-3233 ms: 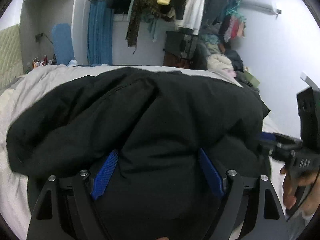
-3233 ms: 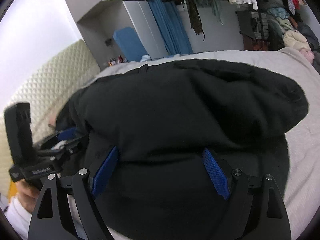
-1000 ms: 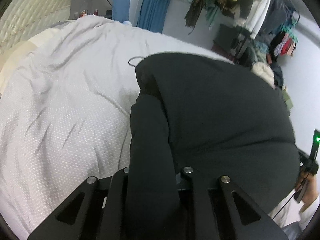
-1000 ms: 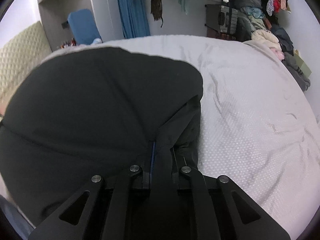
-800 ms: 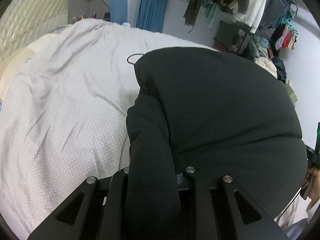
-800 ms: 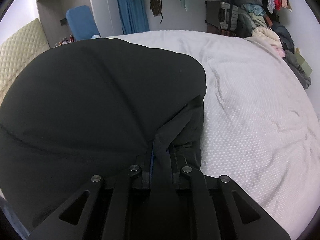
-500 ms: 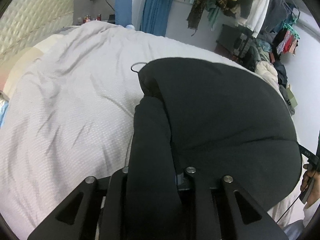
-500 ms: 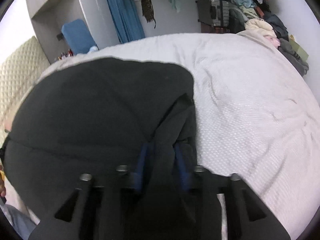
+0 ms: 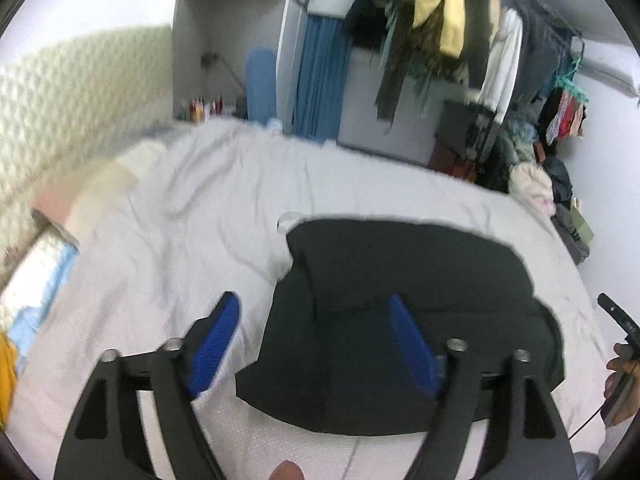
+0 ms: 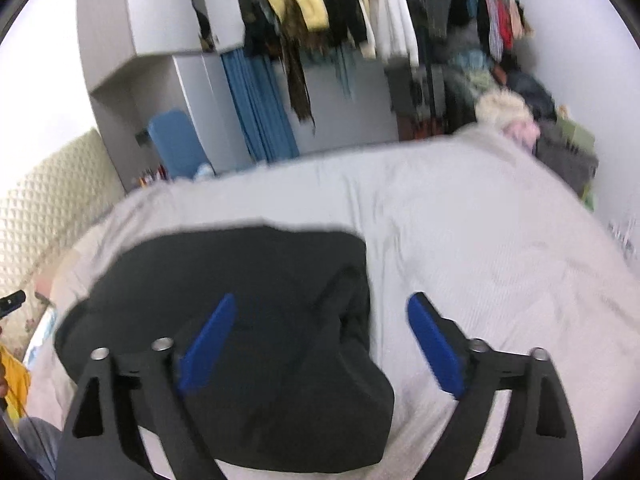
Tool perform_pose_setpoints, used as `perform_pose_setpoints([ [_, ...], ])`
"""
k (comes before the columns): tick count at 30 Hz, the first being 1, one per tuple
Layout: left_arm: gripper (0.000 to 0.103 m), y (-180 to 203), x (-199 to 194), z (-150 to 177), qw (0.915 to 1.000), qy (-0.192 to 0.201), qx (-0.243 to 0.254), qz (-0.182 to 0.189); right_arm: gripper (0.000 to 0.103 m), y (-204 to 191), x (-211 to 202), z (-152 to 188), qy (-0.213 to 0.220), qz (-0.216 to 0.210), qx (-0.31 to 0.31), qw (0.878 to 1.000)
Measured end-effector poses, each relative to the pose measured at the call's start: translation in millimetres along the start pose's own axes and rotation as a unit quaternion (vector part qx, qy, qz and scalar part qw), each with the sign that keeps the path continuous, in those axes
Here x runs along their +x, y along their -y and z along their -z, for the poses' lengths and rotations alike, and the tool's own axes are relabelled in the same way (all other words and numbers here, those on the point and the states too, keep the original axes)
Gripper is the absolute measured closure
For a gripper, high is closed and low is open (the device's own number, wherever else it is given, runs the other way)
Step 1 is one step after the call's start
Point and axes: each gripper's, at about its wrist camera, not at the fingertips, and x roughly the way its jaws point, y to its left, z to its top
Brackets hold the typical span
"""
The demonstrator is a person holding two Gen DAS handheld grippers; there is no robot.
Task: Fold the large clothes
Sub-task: 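Release the folded jacket and withdraw both tools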
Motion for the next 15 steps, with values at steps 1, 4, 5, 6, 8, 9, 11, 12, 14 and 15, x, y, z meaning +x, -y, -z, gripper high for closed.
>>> perform_pose_setpoints([
  [1, 0.016, 6, -17, -5, 0.9999, 0.015, 0.002, 0.005, 0.000, -5, -14, -7, 0.017, -0.004, -0.004, 1.000],
  [4, 0.016, 26, -56, -15, 0.9989, 0.040, 0.017, 0.016, 0.000, -18, -44, -25, 0.046, -0.009, -0.014, 0.999],
  [5, 0.016, 32, -66, -16, 0.9985, 0.047, 0.021, 0.018, 0.000, -21, -51, -30, 0.053, -0.011, -0.017, 0.998],
  [6, 0.016, 40, -80, -18, 0.9977, 0.058, 0.026, 0.023, 0.000, -27, -62, -34, 0.063, -0.015, -0.023, 0.998],
  [8, 0.016, 54, -102, -19, 0.9961, 0.074, 0.038, 0.030, 0.000, -37, -82, -41, 0.082, -0.021, -0.033, 0.996],
  [9, 0.013, 58, -110, -20, 0.9956, 0.076, 0.041, 0.036, 0.000, -42, -91, -43, 0.091, -0.025, -0.035, 0.995],
  [11, 0.000, 71, -131, -19, 0.9936, 0.082, 0.049, 0.060, 0.000, -54, -111, -46, 0.105, -0.034, -0.037, 0.993],
  [12, 0.000, 75, -137, -19, 0.9928, 0.088, 0.050, 0.064, 0.000, -57, -117, -45, 0.109, -0.036, -0.037, 0.993],
  [14, 0.000, 86, -158, -16, 0.9910, 0.103, 0.055, 0.066, 0.000, -67, -131, -43, 0.120, -0.041, -0.043, 0.991],
  [15, 0.000, 88, -163, -15, 0.9903, 0.106, 0.056, 0.069, 0.000, -74, -139, -41, 0.126, -0.040, -0.046, 0.990],
])
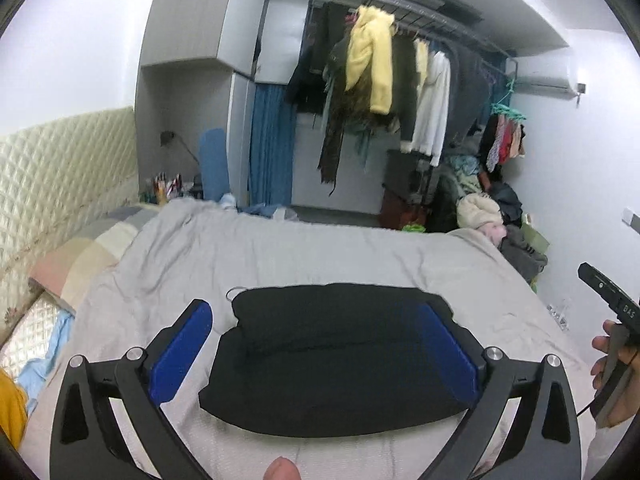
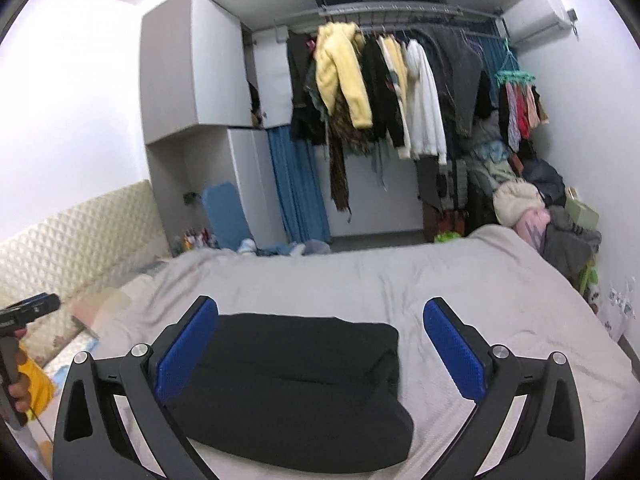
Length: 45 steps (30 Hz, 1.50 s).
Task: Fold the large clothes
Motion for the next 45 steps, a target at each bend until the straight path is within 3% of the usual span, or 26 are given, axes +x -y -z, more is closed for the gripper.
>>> perform_pose_setpoints([
  [4, 0.000, 18, -28, 5, 0.9998, 0.010, 0.006, 0.019, 0.000, -15, -22, 6, 0.017, -0.013, 0.004, 1.000],
  [11, 0.000, 45, -59, 21, 0.9992, 0.018, 0.031, 0.018, 0.000, -53, -45, 27, 0.027, -0.043, -0.008, 0.999],
  [17, 0.000, 51, -75, 45, 0.9995, 0.015, 0.028, 0.006, 0.000, -75, -59, 44, 0.023, -0.042, -0.013, 0.999],
  [23, 0.000, 38, -81, 69, 0.9999, 0.000, 0.010, -0.010, 0.000, -82, -63, 69, 0.007, -0.039, -0.002, 0.999],
  [29, 0.000, 22, -74, 94, 0.9996, -0.024, -0.003, -0.016, 0.000, -92, -52, 102, -0.042, -0.039, 0.000, 0.998],
  [34, 0.000, 20, -59, 112, 0.9987, -0.051, 0.003, -0.004, 0.000, -97, -48, 121, -0.063, -0.034, 0.001, 0.997],
  [45, 0.000, 25, -52, 124, 0.9984, -0.054, 0.013, 0.012, 0.000, -97, -46, 139, -0.081, -0.015, 0.000, 0.997],
])
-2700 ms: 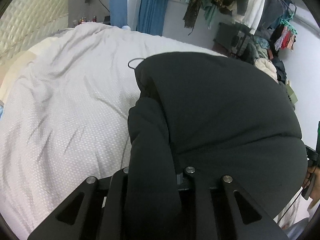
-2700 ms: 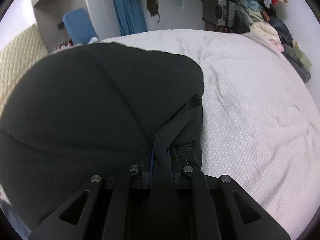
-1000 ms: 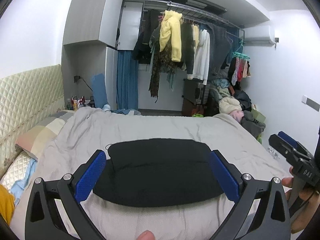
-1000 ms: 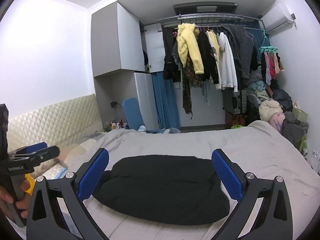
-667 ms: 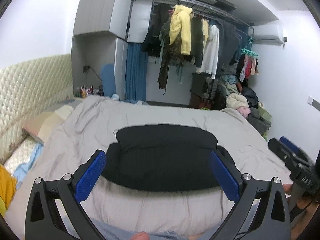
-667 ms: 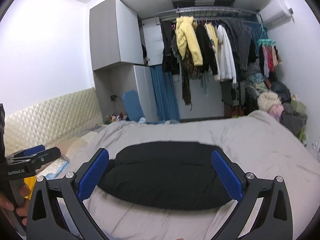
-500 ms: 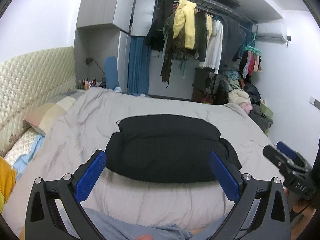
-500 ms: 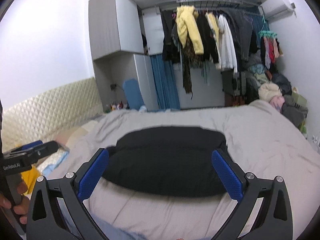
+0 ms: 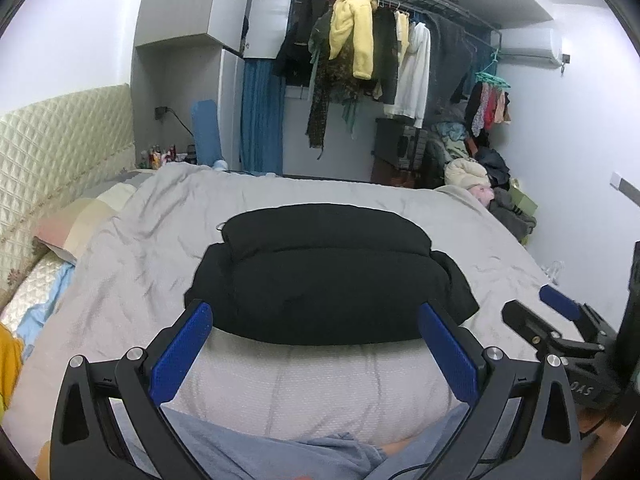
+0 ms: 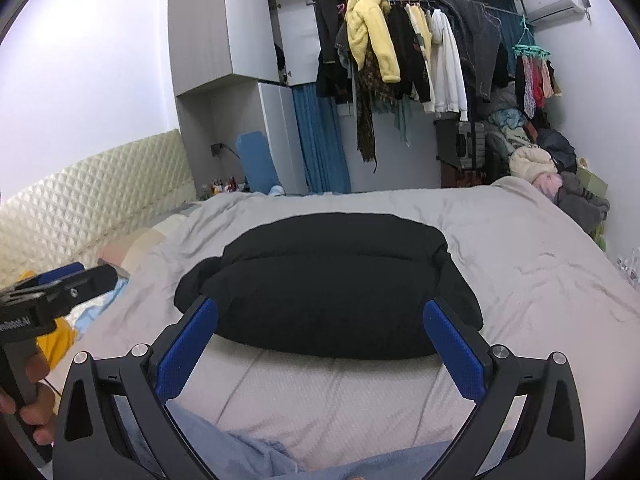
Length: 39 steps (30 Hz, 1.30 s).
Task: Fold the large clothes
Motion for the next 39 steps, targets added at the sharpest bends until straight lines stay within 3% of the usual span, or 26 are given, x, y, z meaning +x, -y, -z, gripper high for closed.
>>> perform_pose_setpoints([
  [39, 0.000, -17, 10, 6, 0.9999, -0.006, -0.006, -0.012, 0.000, -4, -10, -2, 0.006, 0.012, -0.009, 1.000],
])
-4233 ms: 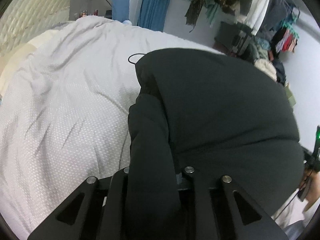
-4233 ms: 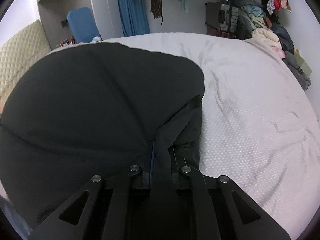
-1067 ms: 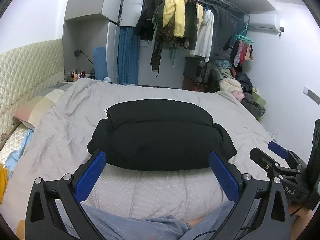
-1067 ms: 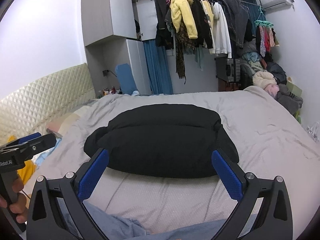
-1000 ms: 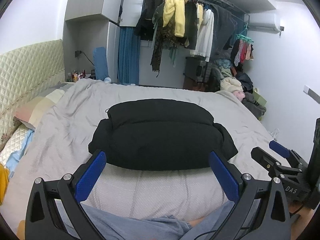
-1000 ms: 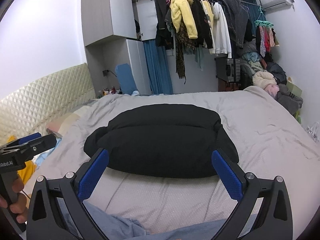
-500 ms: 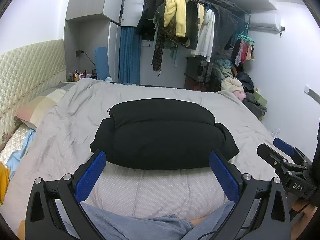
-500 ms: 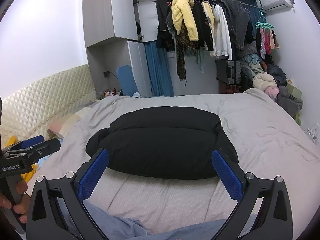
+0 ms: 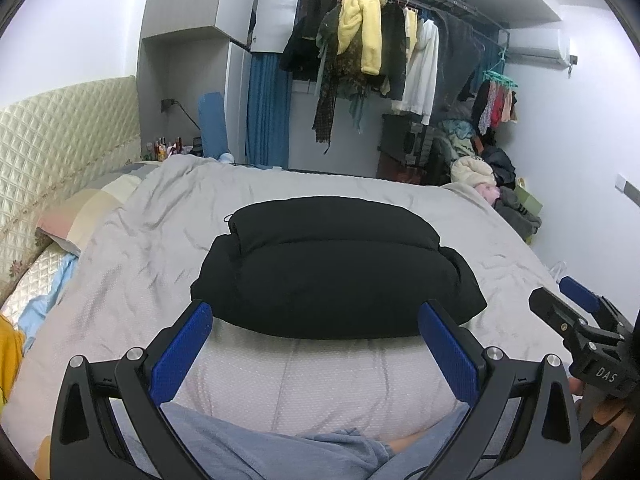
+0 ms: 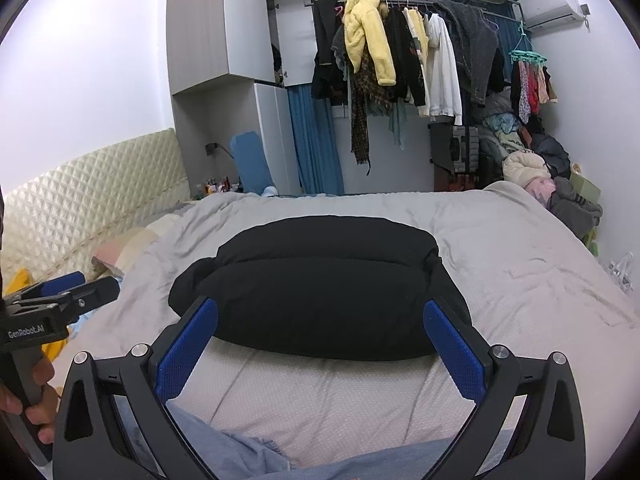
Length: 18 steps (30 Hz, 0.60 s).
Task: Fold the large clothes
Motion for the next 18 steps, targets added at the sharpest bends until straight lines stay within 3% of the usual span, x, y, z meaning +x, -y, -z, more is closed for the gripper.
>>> perform_pose_setpoints([
  [18, 0.000, -1.7, -0.9, -2.4, 1.0000, -0.003, -0.003, 0.001, 0.000, 3.8, 0.0, 1.4, -0.007, -0.001, 0.006, 1.000],
])
